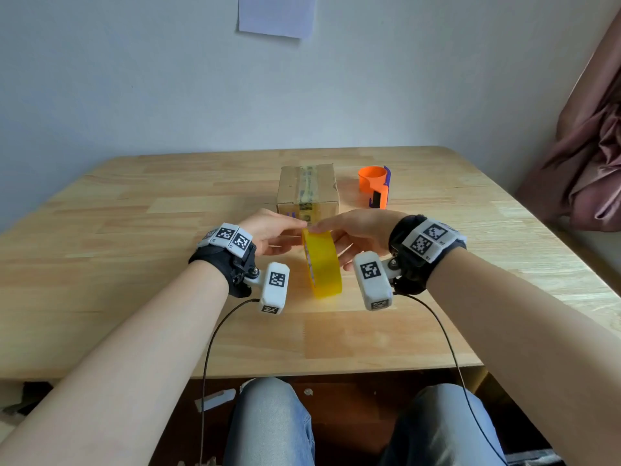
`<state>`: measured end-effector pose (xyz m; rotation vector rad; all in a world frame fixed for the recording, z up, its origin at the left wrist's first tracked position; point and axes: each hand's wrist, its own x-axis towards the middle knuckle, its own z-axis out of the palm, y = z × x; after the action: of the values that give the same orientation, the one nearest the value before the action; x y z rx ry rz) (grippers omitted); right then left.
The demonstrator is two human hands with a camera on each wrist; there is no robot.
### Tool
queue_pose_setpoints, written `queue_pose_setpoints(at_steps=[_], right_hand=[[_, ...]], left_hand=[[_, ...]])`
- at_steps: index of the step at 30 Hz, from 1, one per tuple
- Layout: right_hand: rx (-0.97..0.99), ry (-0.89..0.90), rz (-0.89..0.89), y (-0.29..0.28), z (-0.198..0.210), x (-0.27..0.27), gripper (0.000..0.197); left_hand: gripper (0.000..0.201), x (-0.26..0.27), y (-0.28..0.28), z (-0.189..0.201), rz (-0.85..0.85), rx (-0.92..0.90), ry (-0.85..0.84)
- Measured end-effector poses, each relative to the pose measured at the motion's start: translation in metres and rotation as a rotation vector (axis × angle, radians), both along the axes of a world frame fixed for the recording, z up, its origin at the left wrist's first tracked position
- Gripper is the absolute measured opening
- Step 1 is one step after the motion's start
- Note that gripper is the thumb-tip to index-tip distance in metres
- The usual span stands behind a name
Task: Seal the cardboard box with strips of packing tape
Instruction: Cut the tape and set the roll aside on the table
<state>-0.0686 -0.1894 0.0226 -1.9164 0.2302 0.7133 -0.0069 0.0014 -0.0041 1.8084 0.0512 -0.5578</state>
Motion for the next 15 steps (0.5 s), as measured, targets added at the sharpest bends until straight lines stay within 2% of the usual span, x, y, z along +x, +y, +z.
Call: queue_pose_setpoints(at_steps=[2, 5, 8, 11, 15], right_hand=[[0.005, 0.002, -0.024, -0.006, 0.003, -0.001, 0.042], [0.007, 0.019, -0.037, -0.012, 0.005, -0.003, 0.043], [-0.001, 0.025, -0.038, -0.010, 0.006, -0.003, 0.045], [0.020, 0.047, -0.049, -0.010, 0.005, -0.002, 0.041], [0.035, 0.067, -0.064, -0.011, 0.003, -0.001, 0.042]], left_hand=[[0.020, 0.001, -0.001, 0.001, -0.017, -0.058, 0.081], [0.028, 0.002, -0.010, 0.001, -0.062, -0.038, 0.137], [0.018, 0.003, -0.020, 0.002, -0.120, -0.015, 0.157], [0.008, 0.008, -0.028, 0.001, -0.051, -0.011, 0.104], [0.009, 0.008, -0.034, -0.003, -0.016, -0.054, 0.131]])
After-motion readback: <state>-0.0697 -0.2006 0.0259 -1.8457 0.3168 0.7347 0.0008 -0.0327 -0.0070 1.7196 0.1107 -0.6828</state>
